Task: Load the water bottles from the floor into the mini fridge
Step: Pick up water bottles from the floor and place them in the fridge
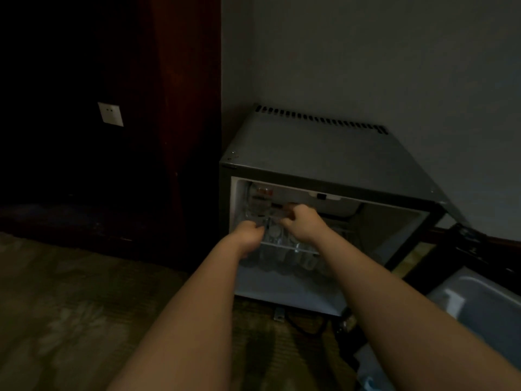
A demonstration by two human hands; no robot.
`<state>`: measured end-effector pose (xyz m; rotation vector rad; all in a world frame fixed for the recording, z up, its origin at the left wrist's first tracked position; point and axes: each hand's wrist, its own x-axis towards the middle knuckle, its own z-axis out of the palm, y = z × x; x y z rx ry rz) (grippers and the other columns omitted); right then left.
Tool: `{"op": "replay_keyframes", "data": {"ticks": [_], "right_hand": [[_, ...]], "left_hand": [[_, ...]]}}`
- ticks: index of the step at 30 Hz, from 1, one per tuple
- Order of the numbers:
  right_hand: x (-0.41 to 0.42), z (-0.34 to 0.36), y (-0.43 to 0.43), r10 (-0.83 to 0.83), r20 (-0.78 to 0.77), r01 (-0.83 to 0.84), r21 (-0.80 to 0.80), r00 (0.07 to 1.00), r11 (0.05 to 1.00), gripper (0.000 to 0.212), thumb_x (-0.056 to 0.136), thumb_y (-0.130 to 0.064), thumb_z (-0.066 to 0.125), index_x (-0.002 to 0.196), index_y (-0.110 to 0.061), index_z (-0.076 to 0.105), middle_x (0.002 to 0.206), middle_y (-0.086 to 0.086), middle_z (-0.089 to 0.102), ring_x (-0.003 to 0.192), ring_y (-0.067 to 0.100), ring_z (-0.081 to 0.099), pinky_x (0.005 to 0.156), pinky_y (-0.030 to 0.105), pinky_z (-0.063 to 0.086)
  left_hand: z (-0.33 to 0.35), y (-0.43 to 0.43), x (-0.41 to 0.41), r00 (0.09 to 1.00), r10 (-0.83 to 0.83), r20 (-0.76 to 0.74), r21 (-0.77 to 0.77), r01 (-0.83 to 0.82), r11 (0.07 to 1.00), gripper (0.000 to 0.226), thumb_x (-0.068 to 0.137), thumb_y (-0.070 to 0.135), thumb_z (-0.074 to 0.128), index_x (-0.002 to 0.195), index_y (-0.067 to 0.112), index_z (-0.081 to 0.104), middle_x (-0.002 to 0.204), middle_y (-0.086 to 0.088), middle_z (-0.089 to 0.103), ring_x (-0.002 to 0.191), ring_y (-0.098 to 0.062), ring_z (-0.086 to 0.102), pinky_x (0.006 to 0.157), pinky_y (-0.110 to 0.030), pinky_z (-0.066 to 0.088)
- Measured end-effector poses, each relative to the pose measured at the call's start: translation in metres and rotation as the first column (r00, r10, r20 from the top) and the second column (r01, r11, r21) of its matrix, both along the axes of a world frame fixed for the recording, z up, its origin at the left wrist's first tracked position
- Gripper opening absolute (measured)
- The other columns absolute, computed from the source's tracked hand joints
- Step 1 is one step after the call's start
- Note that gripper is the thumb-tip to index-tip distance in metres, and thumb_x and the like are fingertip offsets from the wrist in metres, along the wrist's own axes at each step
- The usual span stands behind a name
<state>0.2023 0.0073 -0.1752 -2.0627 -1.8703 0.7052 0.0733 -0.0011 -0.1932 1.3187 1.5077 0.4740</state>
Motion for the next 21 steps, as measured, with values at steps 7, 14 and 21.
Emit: {"op": "replay_keyframes", "data": {"ticks": [7, 14, 21], "right_hand": [[0.041, 0.028, -0.078, 0.013, 0.051, -0.012, -0.014, 0.999, 1.0, 0.031, 0.095, -0.026, 0.052, 0.119, -0.01, 0.06, 0.119, 0.011, 0.064, 0.108, 0.025, 0.061, 0.094, 0.037, 0.049], [0.078, 0.07, -0.18, -0.034, 0.032, 0.032, 0.086, 0.999, 0.996, 0.025, 0.093, -0.021, 0.054, 0.114, -0.01, 0.063, 0.112, 0.01, 0.067, 0.105, 0.026, 0.063, 0.093, 0.037, 0.05], [0.122, 0.096, -0.294, -0.167, -0.097, 0.178, 0.119, 0.981, 0.977, 0.024, 0.093, -0.015, 0.054, 0.112, -0.004, 0.063, 0.087, 0.01, 0.065, 0.074, 0.02, 0.067, 0.084, 0.033, 0.054]], "left_hand": [[0.025, -0.054, 0.017, 0.957, -0.246, -0.153, -0.012, 0.247, 0.969, 0.04, 0.098, 0.03, 0.039, 0.124, 0.005, 0.055, 0.127, -0.015, 0.056, 0.117, -0.03, 0.054, 0.096, -0.033, 0.045], [0.077, -0.126, 0.041, 0.807, -0.416, -0.418, 0.173, 0.521, 0.836, 0.034, 0.096, 0.033, 0.044, 0.118, 0.012, 0.059, 0.117, -0.01, 0.06, 0.106, -0.024, 0.057, 0.087, -0.033, 0.045], [0.118, -0.224, 0.083, 0.715, -0.496, -0.493, 0.267, 0.667, 0.696, 0.037, 0.096, 0.035, 0.042, 0.119, 0.011, 0.059, 0.121, -0.009, 0.06, 0.11, -0.024, 0.055, 0.093, -0.034, 0.044]]}}
